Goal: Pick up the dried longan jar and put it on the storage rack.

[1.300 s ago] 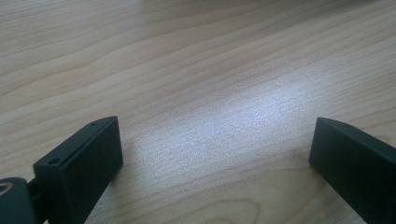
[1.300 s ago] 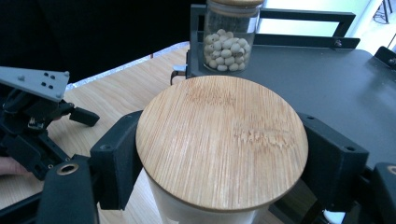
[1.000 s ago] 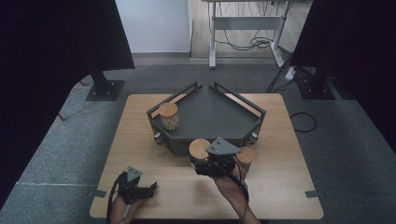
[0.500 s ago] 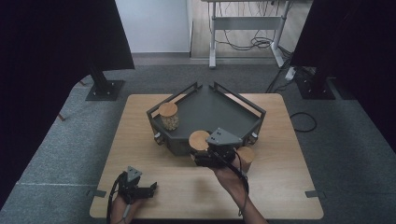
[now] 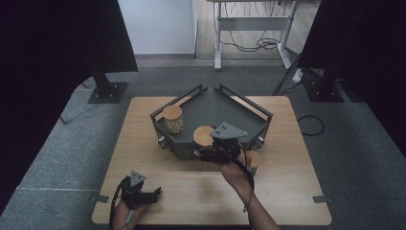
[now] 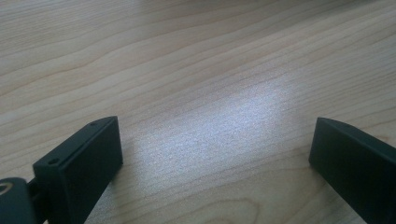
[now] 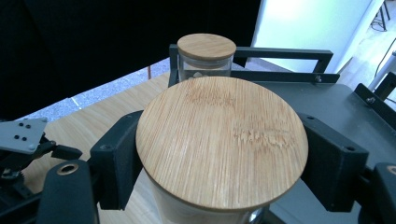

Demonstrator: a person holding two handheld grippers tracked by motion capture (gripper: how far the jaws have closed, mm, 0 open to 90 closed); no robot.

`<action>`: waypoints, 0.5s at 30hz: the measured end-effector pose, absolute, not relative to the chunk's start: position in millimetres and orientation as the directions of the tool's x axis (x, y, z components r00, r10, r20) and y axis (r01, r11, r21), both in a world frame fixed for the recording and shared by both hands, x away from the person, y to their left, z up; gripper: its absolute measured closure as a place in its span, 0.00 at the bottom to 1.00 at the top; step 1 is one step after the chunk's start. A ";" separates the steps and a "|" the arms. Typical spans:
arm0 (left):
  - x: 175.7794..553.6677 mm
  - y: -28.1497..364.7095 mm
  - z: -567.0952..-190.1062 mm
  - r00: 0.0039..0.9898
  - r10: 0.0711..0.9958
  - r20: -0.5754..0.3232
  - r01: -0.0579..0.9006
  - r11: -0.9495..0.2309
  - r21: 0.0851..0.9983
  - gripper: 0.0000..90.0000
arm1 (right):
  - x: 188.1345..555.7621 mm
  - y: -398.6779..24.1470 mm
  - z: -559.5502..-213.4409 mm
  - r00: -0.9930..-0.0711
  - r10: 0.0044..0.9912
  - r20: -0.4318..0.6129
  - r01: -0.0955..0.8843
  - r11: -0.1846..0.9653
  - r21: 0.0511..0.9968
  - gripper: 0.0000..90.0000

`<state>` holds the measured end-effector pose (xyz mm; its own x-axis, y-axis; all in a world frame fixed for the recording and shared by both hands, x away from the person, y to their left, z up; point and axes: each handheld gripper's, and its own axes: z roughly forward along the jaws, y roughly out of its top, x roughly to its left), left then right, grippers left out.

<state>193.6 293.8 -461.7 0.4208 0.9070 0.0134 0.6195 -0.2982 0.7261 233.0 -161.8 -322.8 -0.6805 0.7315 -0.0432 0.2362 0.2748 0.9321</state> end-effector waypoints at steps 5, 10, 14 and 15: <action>193.5 293.8 -461.8 0.421 0.907 0.013 0.619 -0.298 0.726 0.03 | 238.8 -161.4 -320.0 -0.680 0.732 -0.052 0.229 0.279 0.933 0.25; 193.5 293.7 -461.8 0.420 0.907 0.012 0.620 -0.297 0.726 0.03 | 245.7 -161.3 -318.1 -0.680 0.732 -0.053 0.230 0.281 0.932 0.25; 193.6 293.9 -461.8 0.422 0.906 0.012 0.619 -0.298 0.726 0.03 | 251.6 -160.1 -316.0 -0.679 0.732 -0.059 0.227 0.285 0.931 0.25; 193.6 293.9 -461.7 0.423 0.906 0.012 0.619 -0.299 0.726 0.03 | 253.1 -160.0 -315.4 -0.678 0.733 -0.056 0.229 0.283 0.931 0.25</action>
